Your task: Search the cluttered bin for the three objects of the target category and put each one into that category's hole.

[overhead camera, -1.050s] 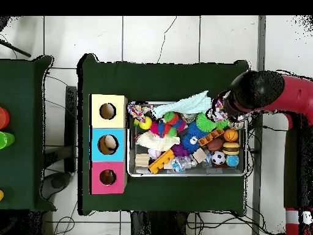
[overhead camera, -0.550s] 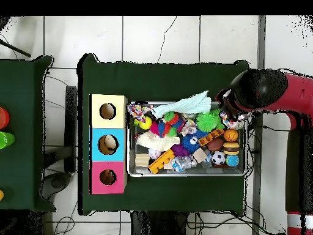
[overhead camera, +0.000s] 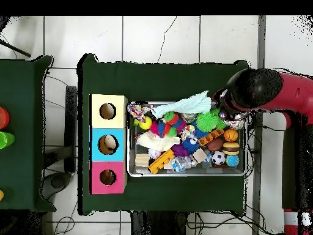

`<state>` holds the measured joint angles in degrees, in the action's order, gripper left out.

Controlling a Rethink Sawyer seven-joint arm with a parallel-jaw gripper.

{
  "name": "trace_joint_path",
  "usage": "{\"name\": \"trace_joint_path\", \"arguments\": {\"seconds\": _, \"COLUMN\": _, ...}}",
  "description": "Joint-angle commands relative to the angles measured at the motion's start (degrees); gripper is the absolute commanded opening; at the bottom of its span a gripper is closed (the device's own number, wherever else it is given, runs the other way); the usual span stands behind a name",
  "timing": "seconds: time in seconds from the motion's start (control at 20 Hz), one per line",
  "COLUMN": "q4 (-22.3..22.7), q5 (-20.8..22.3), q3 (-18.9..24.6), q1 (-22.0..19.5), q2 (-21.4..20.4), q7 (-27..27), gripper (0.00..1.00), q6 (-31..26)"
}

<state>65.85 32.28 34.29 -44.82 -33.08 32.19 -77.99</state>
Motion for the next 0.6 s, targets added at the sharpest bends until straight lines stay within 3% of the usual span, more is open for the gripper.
{"name": "trace_joint_path", "arguments": {"seconds": 0.05, "q4": 7.99, "q5": 0.23, "q3": -1.77, "q1": 1.22, "q2": 0.45, "q7": -8.34, "gripper": 1.00, "q6": 2.96}}
{"name": "trace_joint_path", "arguments": {"seconds": 0.35, "q4": 13.65, "q5": -3.86, "q3": -2.43, "q1": 4.09, "q2": 0.30, "q7": -20.87, "gripper": 1.00, "q6": 9.19}}
{"name": "trace_joint_path", "arguments": {"seconds": 0.6, "q4": 14.39, "q5": -4.85, "q3": -3.80, "q1": 6.02, "q2": 1.61, "q7": -22.93, "gripper": 1.00, "q6": 13.60}}
